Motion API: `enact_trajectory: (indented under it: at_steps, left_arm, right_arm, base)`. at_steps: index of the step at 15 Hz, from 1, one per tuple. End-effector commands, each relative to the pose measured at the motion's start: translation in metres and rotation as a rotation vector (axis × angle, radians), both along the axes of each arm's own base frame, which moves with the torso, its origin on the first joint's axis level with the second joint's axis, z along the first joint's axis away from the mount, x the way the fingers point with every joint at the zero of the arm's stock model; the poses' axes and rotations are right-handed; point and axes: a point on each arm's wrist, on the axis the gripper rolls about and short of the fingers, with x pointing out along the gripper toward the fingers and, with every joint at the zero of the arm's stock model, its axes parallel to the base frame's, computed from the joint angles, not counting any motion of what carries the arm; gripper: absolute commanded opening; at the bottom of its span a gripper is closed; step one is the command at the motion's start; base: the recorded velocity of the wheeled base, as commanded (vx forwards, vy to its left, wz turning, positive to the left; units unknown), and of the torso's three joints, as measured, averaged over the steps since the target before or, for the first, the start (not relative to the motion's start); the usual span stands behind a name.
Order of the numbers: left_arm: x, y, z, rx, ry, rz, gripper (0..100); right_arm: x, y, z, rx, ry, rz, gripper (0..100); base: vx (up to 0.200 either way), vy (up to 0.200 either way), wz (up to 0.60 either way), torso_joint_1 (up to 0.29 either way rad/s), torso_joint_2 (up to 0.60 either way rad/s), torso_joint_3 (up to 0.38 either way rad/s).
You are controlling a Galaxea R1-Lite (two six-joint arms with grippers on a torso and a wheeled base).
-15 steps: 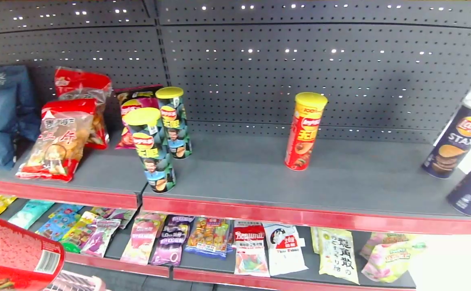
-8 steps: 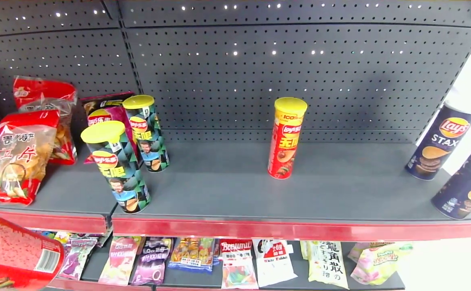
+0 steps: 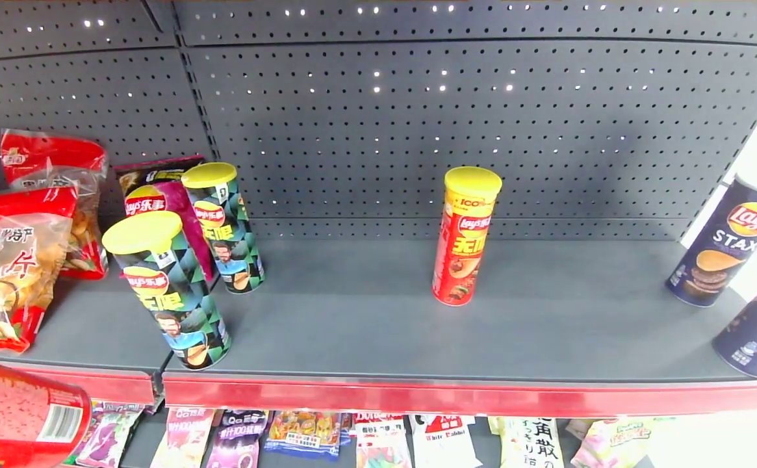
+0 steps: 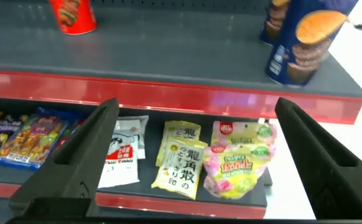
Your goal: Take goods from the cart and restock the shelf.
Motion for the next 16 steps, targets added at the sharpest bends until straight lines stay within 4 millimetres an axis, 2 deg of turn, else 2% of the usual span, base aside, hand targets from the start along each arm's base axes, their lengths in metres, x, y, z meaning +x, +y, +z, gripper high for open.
enact_trajectory:
  at_steps: [1,2,3,4,5,7,9,11,16]
  left_arm:
    - [-0.008,0.002,0.0,-0.007,-0.041,0.008,0]
    - [-0.011,0.002,-0.001,-0.008,-0.044,0.008,0]
    - [-0.014,0.003,-0.005,-0.002,-0.017,0.007,0]
    - [-0.019,0.004,-0.007,0.002,0.006,0.007,0]
    - [-0.026,0.005,-0.004,0.006,0.036,0.01,0]
    - [-0.037,0.008,0.005,0.011,0.09,0.043,0]
    - [-0.038,0.009,0.001,0.012,0.096,0.073,0]
    - [-0.045,0.011,-0.009,0.009,0.075,0.091,0]
    - [-0.042,0.01,-0.013,0.015,0.098,0.077,0]
  right_arm:
    - [-0.004,0.001,0.037,-0.007,-0.065,0.041,100]
    - [0.017,0.001,0.099,0.027,-0.015,0.056,100]
    - [0.032,0.002,0.139,0.055,-0.028,0.115,100]
    - [0.044,0.005,0.153,0.027,-0.01,0.229,100]
    - [0.057,0.009,0.153,-0.063,0.024,0.315,100]
    - [0.093,0.017,0.155,-0.105,0.112,0.366,100]
    - [0.131,0.031,0.163,-0.11,0.11,0.422,100]
    - [0.171,0.049,0.158,-0.114,0.12,0.464,100]
    - [0.215,0.079,0.15,-0.095,0.225,0.539,100]
  base:
    - [0.0,0.0,0.0,0.0,0.0,0.0]
    - [0.0,0.0,0.0,0.0,0.0,0.0]
    - [0.0,0.0,0.0,0.0,0.0,0.0]
    - [0.0,0.0,0.0,0.0,0.0,0.0]
    - [0.0,0.0,0.0,0.0,0.0,0.0]
    - [0.0,0.0,0.0,0.0,0.0,0.0]
    - [0.0,0.0,0.0,0.0,0.0,0.0]
    - [0.0,0.0,0.0,0.0,0.0,0.0]
    - [0.0,0.0,0.0,0.0,0.0,0.0]
